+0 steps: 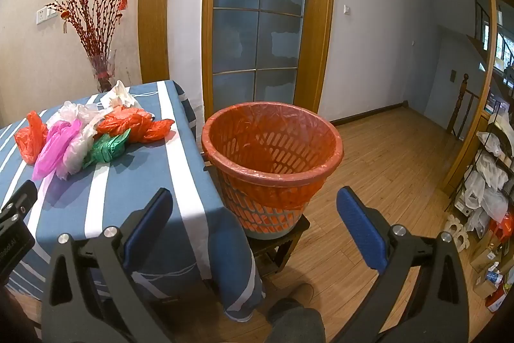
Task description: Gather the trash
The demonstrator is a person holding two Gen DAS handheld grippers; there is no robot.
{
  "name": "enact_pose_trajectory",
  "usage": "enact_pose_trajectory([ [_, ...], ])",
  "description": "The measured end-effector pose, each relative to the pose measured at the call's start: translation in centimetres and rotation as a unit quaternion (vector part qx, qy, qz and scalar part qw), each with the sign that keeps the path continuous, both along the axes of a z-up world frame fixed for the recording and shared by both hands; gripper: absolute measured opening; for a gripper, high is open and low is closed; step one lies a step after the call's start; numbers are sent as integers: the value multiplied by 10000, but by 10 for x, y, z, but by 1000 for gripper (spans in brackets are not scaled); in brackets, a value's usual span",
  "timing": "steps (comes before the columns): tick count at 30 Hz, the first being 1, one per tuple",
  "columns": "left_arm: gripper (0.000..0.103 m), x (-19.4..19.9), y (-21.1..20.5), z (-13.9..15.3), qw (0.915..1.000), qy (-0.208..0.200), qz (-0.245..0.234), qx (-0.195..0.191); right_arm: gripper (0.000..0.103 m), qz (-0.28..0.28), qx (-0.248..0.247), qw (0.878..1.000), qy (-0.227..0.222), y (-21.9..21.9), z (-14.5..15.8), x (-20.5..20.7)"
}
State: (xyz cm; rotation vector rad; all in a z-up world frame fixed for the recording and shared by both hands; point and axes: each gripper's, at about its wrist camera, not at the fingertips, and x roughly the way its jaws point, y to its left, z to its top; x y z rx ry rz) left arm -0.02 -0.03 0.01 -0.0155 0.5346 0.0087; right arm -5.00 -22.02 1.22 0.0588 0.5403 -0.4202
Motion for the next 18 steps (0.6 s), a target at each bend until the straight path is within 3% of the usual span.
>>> enact_pose_trajectory([
  [18, 101, 0, 0, 0, 10000, 2, -4, -26, 99, 0, 4, 10000, -8, 0, 0, -1],
])
